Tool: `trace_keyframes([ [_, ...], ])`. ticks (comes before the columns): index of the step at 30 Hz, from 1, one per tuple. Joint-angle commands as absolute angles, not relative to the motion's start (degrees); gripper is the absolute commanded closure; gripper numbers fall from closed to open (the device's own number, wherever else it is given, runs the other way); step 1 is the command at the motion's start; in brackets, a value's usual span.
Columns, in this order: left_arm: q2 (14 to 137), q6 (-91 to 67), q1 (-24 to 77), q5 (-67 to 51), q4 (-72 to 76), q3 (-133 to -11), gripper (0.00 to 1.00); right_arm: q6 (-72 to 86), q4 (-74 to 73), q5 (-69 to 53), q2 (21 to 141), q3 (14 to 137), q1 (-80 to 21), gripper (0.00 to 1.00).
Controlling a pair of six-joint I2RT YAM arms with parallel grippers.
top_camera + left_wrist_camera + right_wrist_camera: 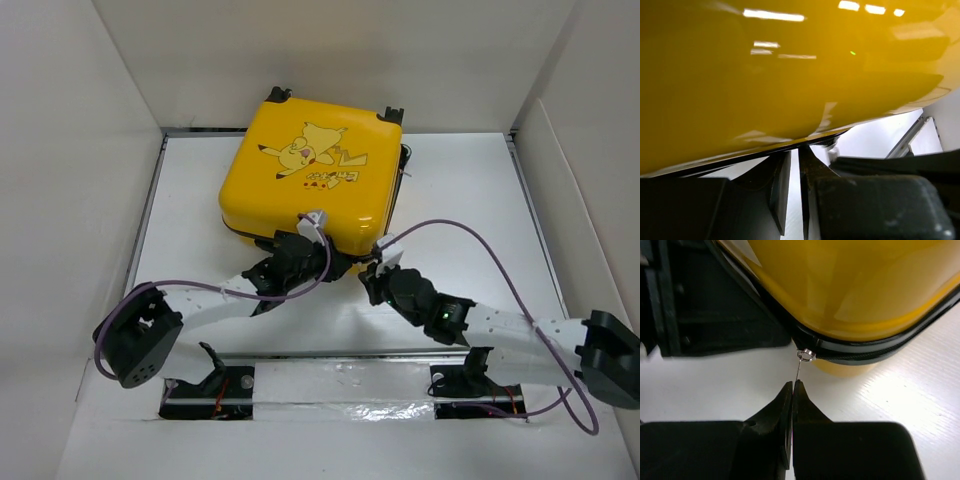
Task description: Pack the luggage
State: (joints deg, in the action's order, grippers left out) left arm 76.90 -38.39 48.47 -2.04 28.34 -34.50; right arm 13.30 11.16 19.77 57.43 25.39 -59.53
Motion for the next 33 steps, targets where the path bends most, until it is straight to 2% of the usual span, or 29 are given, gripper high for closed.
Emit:
trace_keyframes([
  [1,79.1,-38.67,48.08,2.19,34.64,-39.29,0.91,21.09,18.41,15.98,64.12,29.17,-67.49,1.0],
  [3,76.65,-38.5,48.08,4.38,32.71,-38.94,0.9,22.32,23.44,19.76,67.31,30.32,-68.2,1.0],
  [5,71.3,-38.23,48.08,7.28,28.14,-37.27,0.85,23.29,24.43,22.14,69.78,30.32,-68.2,1.0],
  [6,68.76,-38.32,48.08,9.99,26.47,-36.48,0.73,24.07,24.09,22.76,69.61,29.97,-68.2,1.0],
  [9,57.51,-39.8,44.92,14.57,19.88,-33.4,0.59,24.7,24.78,25.04,67.16,26.74,-68.73,1.0],
  [11,50.49,-40.6,40.64,16.6,17.67,-32.26,0.55,24.61,24.79,25.31,66.01,25.58,-68.73,1.0],
  [14,47.82,-42.71,32.99,15.13,16.26,-35.06,0.55,23.73,23.65,25.05,64.78,24.7,-68.73,1.0],
  [17,49.65,-46.4,19.29,8.29,15.99,-38.49,0.56,22.15,23.91,23.65,63.64,24.43,-68.73,1.0],
  [18,50.27,-48.06,11.5,4.17,16.43,-39.02,0.56,21.71,23.82,23.38,63.46,24.43,-68.73,1.0],
  [22,57.2,-52.46,-4.0,-3.94,17.84,-41.56,0.57,19.87,24.34,22.33,63.89,24.52,-68.73,1.0],
  [23,62.44,-53.17,-6.22,-5.0,17.67,-42.36,0.58,19.43,24.61,21.89,64.07,24.52,-68.73,1.0],
  [24,65.62,-52.3,-8.07,-9.27,18.28,-43.15,0.6,18.81,24.7,21.62,64.33,24.7,-68.73,1.0],
  [28,80.55,-47.91,-8.88,-9.84,13.2,-51.57,0.61,18.28,25.13,20.83,65.65,25.22,-68.73,1.0],
  [33,85.43,-49.66,-5.99,-12.4,17.22,-50.19,0.64,17.58,26.8,19.51,69.77,27.24,-68.73,1.0],
])
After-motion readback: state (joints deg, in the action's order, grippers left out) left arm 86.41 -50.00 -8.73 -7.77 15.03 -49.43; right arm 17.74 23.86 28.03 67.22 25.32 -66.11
